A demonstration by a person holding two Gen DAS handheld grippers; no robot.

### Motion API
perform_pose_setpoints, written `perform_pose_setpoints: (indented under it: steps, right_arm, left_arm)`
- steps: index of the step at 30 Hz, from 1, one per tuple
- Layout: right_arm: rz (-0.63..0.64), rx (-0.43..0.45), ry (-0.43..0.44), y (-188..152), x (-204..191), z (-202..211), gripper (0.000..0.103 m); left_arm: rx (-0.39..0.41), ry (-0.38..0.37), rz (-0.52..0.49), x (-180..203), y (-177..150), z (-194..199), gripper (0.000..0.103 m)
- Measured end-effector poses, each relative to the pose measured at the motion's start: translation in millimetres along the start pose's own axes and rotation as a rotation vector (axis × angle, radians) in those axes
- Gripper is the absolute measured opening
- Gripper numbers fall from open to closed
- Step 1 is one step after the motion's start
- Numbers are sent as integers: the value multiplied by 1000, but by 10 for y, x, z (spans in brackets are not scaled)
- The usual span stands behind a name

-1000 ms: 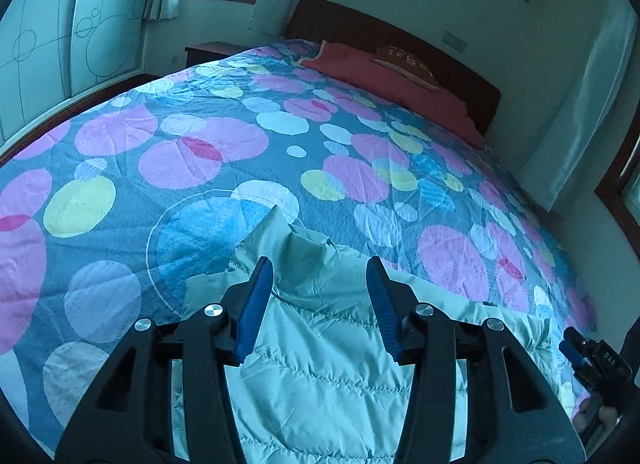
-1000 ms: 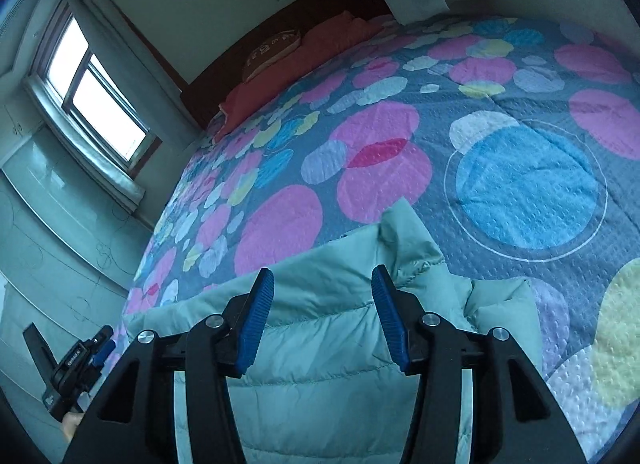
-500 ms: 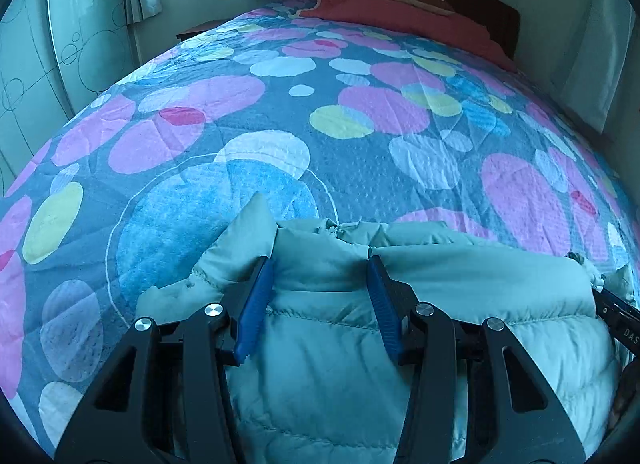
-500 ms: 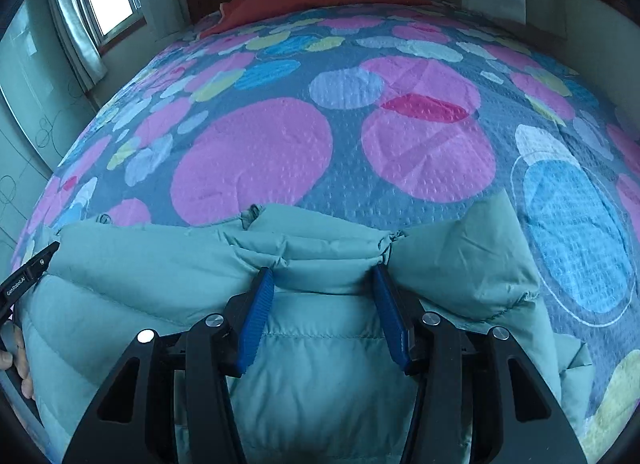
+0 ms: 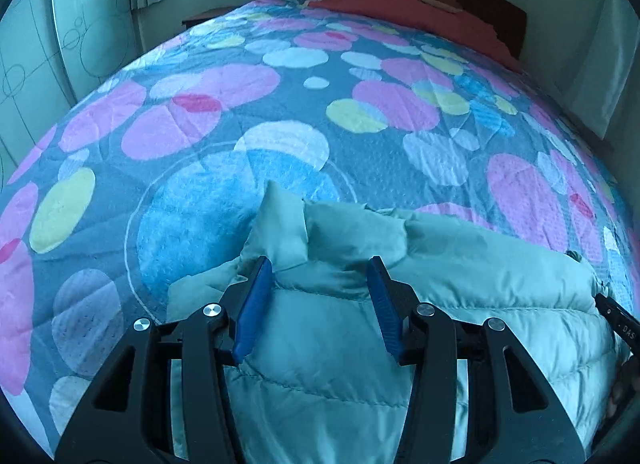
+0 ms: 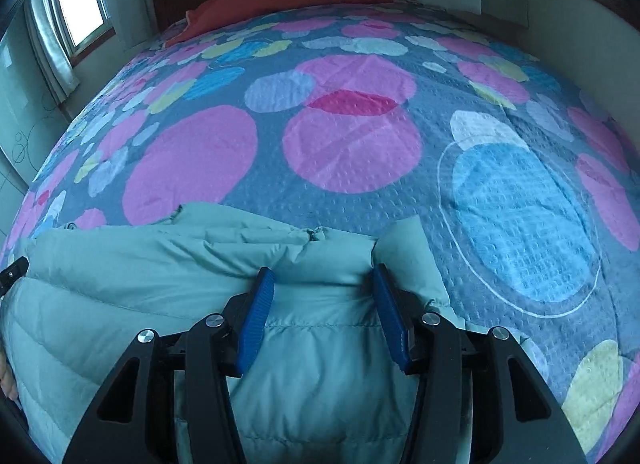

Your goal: Fold large clothes

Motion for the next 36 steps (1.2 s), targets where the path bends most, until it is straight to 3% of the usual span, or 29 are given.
perform_pose_setpoints:
  steps: [5, 10, 13, 17, 22, 25, 29, 34, 36]
  right_arm:
    - [16, 31, -14, -10, 3, -56, 52]
    - [-32, 31, 25, 17, 75, 66, 52]
    - [-64, 59, 39, -11, 167, 319, 52]
    - [-93, 93, 41, -166, 356, 689, 59]
    - [-179, 77, 60, -565, 692, 1024, 60]
    - [-257, 58, 96, -873, 871, 1165, 60]
    - [-322, 8, 136, -1236, 965, 1210, 60]
    - [-410, -5, 166, -1461, 999, 1129, 60]
    - [-419, -2, 210, -1459, 935, 1115, 61]
  left_arm:
    - [3, 37, -39, 63, -12, -191, 53]
    - [3, 35, -29, 12, -7, -41, 52]
    - [28, 0, 26, -111, -36, 232, 52]
    - [65, -16, 125, -380, -215, 641, 62]
    - [50, -31, 272, -755, -760, 971, 62]
    - [3, -81, 391, -907, -1180, 1042, 64]
    - [-18, -161, 488, -945, -1594, 1133, 75]
    - [10, -237, 528, -854, -1625, 1116, 78]
    - [18, -233, 556, -849, -1627, 1067, 77]
Point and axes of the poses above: each gripper's, at about its wrist camera, not at the fingertips, and z roughly against the way its jaws point, x to its right, y to its top, the point moved 6 cm from there along -z, roughly the way its jaws point, and after that the axes turned 3 degrees about -z, right-handed, at the moved point
